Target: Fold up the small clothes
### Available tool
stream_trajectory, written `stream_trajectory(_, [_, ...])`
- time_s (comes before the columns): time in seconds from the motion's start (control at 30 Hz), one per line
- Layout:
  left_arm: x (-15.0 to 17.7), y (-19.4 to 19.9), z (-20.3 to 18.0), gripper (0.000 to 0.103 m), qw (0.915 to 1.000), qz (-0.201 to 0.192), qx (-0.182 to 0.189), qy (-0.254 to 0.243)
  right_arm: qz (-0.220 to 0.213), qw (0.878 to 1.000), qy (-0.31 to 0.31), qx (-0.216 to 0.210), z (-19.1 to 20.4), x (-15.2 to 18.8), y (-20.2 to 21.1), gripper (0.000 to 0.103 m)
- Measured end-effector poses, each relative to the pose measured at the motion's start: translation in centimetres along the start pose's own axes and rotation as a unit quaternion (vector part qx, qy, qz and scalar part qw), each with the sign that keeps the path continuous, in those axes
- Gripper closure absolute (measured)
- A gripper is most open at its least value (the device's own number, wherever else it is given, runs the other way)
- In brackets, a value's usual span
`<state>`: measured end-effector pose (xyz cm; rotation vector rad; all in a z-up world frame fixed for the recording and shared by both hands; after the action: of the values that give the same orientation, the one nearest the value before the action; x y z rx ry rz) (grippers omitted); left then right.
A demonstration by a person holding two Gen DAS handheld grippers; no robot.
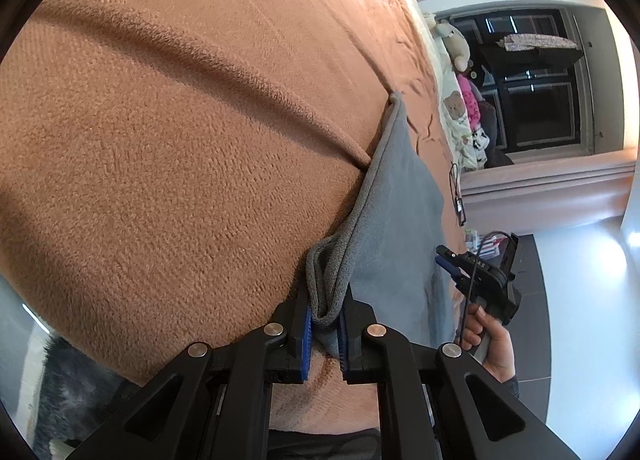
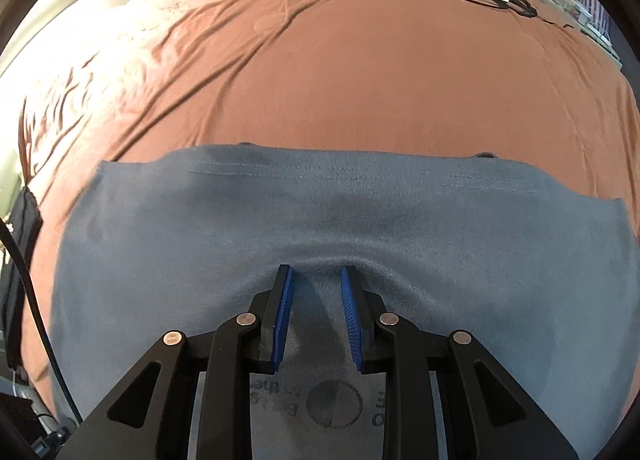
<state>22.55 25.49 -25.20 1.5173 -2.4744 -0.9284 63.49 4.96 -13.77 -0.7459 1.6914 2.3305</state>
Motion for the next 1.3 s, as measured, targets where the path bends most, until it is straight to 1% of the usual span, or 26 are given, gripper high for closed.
stream_trajectory(0.1, [0.2,0.3,0.0,0.093,1.0000,0.000,0.009,0.005,-0.009,1.000,0.001,-0.010,-0.1,0.1,1.6,0.081])
stream_trajectory(0.23, [0.4,0.7,-0.9,0.094,0.9998,-0.001,0.022,0.002,-0.006,1.000,-0.004,-0.030,-0.5,1.0,3.7,0.081])
stream_trajectory(0.43, [0.0,1.3,-2.5,0.094,0.9989,-0.003,0.046,-0.009,0.011,0.997,0.009,-0.080,-0.7,4.0,6.0,0.079])
stream_trajectory(0.47, [-0.1,1.3,-2.9,0.094,0.9986,-0.004,0.052,-0.013,0.013,0.996,0.010,-0.082,-0.8,4.6,6.4,0.078])
stream_trajectory(0.53, [-0.2,1.4,-3.6,0.094,0.9979,-0.004,0.061,-0.020,0.015,0.996,0.016,-0.083,-1.0,5.9,7.0,0.071])
stream_trajectory(0.57, [-0.2,1.4,-4.0,0.094,0.9975,-0.004,0.066,-0.026,0.015,0.996,0.018,-0.085,-1.1,6.5,7.2,0.070])
stream_trajectory(0.63, [-0.3,1.3,-4.7,0.094,0.9966,-0.002,0.075,-0.035,0.018,0.996,0.021,-0.090,-1.3,7.9,7.8,0.070])
stream_trajectory(0.7, [-0.4,1.2,-5.4,0.094,0.9946,-0.001,0.098,-0.034,0.020,0.995,0.020,-0.096,-1.7,9.2,8.3,0.070])
stream_trajectory(0.8, [-0.8,1.1,-6.4,0.094,0.9925,-0.005,0.116,-0.038,0.026,0.994,0.019,-0.101,-2.5,10.9,8.6,0.070])
stream_trajectory(0.87, [-1.0,1.1,-7.0,0.094,0.9912,-0.005,0.126,-0.041,0.033,0.994,0.017,-0.106,-2.8,12.0,8.8,0.070])
stream_trajectory(0.97, [-1.3,1.3,-7.9,0.095,0.9896,-0.007,0.137,-0.045,0.032,0.993,0.005,-0.113,-3.7,13.4,9.5,0.070])
stream_trajectory(1.1, [-1.5,1.4,-9.0,0.095,0.9869,-0.007,0.153,-0.051,0.013,0.989,-0.042,-0.139,-5.2,14.7,10.8,0.070])
stream_trajectory(1.23, [-1.7,1.1,-10.8,0.095,0.9827,0.000,0.175,-0.059,0.017,0.987,-0.049,-0.152,-5.2,16.7,10.6,0.070])
stream_trajectory(1.3, [-1.9,1.1,-12.0,0.095,0.9818,0.000,0.177,-0.070,0.021,0.987,-0.049,-0.152,-5.2,17.5,10.1,0.070])
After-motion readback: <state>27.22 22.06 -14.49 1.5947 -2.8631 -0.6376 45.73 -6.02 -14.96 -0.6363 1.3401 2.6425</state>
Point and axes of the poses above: each gripper's, at about its wrist camera, not at the fingertips, and y roughly against the way its jaws point, z to its left, x to its underside, the point moved 5 cm from there along -y, roughly the way its jaws point, and after that the axes turned 7 degrees about -y, right-handed, at the moved point
